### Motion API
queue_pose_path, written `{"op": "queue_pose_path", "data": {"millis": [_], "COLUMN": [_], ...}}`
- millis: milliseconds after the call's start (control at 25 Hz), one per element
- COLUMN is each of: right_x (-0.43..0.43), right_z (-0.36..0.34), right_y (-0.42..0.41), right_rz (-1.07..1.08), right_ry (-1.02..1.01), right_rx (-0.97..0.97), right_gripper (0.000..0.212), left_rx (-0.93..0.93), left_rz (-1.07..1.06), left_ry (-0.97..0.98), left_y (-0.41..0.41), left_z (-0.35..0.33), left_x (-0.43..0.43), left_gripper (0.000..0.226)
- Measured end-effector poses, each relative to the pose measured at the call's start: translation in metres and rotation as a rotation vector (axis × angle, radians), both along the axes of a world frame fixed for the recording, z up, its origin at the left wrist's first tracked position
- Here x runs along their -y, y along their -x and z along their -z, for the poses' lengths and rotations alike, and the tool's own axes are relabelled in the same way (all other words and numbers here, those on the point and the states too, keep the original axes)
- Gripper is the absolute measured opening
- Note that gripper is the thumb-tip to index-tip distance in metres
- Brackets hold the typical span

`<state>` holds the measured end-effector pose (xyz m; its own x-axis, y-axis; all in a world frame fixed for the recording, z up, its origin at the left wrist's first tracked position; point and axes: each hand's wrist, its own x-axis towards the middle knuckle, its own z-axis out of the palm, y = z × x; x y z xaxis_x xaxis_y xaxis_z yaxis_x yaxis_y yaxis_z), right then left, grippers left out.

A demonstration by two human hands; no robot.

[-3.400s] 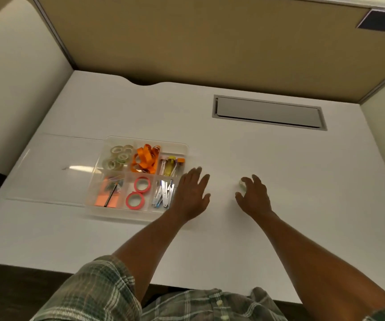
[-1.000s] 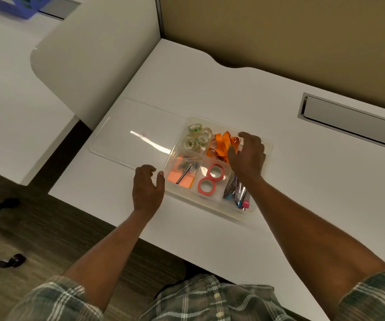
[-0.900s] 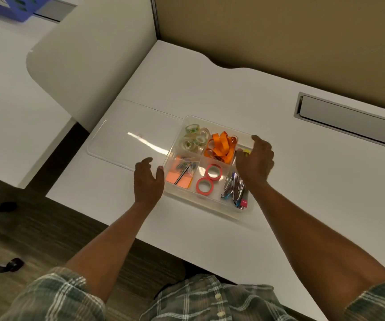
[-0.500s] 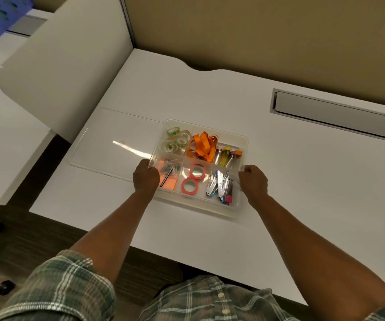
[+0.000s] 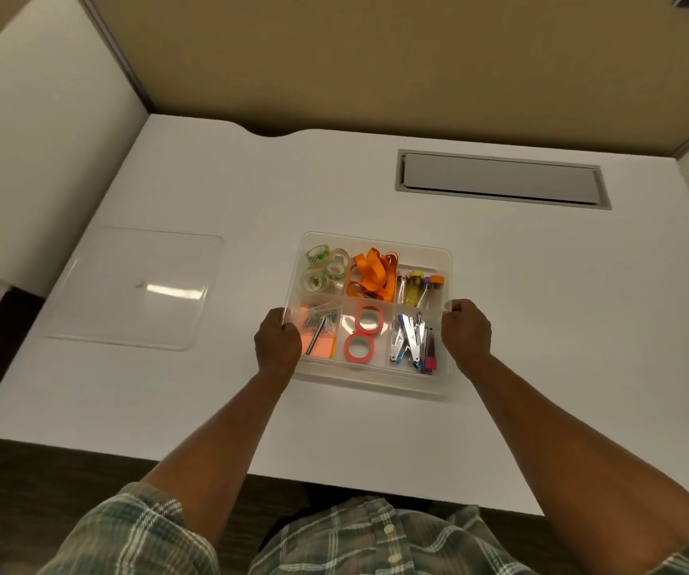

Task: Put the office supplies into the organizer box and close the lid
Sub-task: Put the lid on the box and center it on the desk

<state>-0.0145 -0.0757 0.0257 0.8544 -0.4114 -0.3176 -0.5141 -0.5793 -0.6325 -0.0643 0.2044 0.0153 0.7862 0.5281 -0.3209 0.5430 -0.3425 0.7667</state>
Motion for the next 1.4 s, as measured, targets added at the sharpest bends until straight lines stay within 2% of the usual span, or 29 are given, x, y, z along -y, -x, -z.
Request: {"op": "queue_pose_path", "data": {"millis": [200,400,480,560,640,800,920,1040,1240,1400], "right_x": [0.050,0.065,0.060,0.048,0.030,-0.025,-0.080,-0.138,-0.219,-0.259], "right_z": [-0.006,-0.005,-0.005,-0.006,-0.009,-0.018,-0.024,-0.028,-0.028,-0.020], "right_y": [0.000,0.003,0.005,0.004,0.000,-0.012,-0.019,-0.018,-0.004,0.004], "right_rz": [-0.002,-0.012,-0.006,-0.010,-0.081,-0.333,-0.485,-0.611,-0.782,-0.678], "right_ry": [0.014,-0.047,-0.038,0.054,0.192,0.324,0.250,0.182,0.022,-0.148], "right_rx": [-0.013,0.001,0.041,0.086,0.171,0.328,0.363,0.344,0.326,0.133], "right_gripper": [0.029,0.031,0.039,0.050,0.055,0.061,0.060,0.058,0.049,0.055], "left_rx": [-0.009,0.030,0.066,0.113,0.125,-0.098,-0.271,-0.378,-0.283,-0.166], "left_rz": [0.028,0.056,0.052,0.053,0.092,0.227,0.261,0.293,0.373,0.444], "left_ry": [-0.015,-0.071,-0.099,-0.150,-0.275,-0.621,-0.687,-0.675,-0.678,-0.672], "left_y": [0.000,0.000,0.000,-0.001,0.000,0.012,0.027,0.038,0.048,0.056], "left_z": [0.003,0.006,0.007,0.008,0.011,0.023,0.035,0.043,0.044,0.046], "left_x": [0.049,0.056,0.048,0.030,0.003,-0.066,-0.113,-0.138,-0.125,-0.100], "left_gripper": [0.025,0.027,0.029,0.029,0.033,0.065,0.077,0.078,0.073,0.064]}}
